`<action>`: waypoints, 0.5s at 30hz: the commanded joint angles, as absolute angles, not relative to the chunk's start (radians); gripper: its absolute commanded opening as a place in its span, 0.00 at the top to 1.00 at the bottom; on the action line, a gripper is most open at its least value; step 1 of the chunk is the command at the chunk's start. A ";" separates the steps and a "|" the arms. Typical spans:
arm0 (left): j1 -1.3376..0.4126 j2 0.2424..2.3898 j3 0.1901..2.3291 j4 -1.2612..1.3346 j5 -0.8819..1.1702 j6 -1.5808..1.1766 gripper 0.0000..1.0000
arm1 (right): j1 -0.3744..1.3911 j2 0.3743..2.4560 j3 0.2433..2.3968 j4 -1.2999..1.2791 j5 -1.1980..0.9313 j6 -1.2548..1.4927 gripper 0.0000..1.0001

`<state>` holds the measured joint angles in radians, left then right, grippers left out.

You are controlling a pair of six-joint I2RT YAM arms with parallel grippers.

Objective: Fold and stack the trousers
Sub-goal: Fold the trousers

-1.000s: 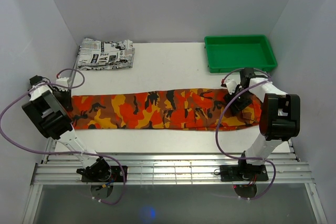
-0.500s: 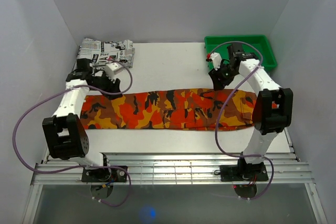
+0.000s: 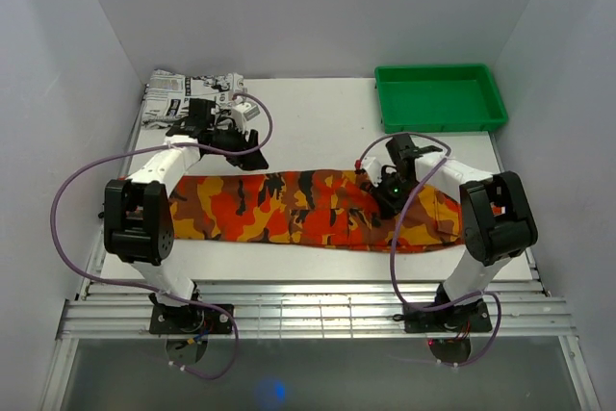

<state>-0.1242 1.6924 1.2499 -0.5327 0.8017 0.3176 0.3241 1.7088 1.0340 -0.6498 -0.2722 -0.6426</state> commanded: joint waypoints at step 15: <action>-0.202 1.704 1.283 -0.263 0.784 0.390 0.02 | 0.066 1.975 1.713 -1.032 -0.456 -0.809 0.21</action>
